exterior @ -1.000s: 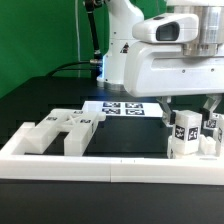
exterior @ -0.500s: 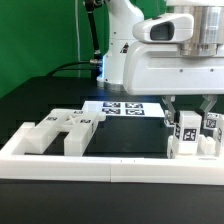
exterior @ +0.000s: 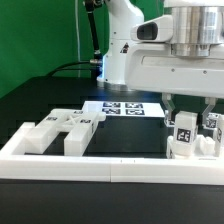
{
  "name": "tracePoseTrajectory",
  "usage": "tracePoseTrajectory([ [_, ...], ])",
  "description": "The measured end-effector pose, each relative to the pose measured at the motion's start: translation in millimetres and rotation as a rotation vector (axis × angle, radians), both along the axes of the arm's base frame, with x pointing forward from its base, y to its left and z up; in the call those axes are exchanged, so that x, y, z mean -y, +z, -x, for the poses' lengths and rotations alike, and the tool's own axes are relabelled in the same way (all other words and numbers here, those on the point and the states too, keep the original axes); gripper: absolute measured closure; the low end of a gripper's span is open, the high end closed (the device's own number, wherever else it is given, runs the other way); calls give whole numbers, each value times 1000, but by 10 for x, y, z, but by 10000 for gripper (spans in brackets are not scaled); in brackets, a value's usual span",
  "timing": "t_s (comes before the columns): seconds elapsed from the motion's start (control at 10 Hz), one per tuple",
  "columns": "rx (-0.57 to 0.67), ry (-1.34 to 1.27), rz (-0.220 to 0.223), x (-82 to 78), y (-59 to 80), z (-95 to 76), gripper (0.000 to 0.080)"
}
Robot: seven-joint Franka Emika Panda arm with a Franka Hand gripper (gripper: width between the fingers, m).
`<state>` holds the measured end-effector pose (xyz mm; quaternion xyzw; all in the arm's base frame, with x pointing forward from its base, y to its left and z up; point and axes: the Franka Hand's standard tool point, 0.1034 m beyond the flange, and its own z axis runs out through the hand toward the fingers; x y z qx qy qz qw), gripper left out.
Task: Assemble chair
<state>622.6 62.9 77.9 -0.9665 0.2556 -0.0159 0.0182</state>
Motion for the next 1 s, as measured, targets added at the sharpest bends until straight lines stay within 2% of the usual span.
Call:
tracePoseTrajectory([
  [0.5, -5, -292, -13, -6, -2, -5, 509],
  [0.6, -5, -291, -13, -8, -2, -4, 393],
  [0.7, -5, -270, -12, -8, -3, -4, 393],
  [0.8, -4, -235, -11, -3, -3, -4, 242],
  [0.9, -4, -200, -9, 4, -3, -3, 169],
  [1.0, -6, -134, -3, 3, -1, 0, 169],
])
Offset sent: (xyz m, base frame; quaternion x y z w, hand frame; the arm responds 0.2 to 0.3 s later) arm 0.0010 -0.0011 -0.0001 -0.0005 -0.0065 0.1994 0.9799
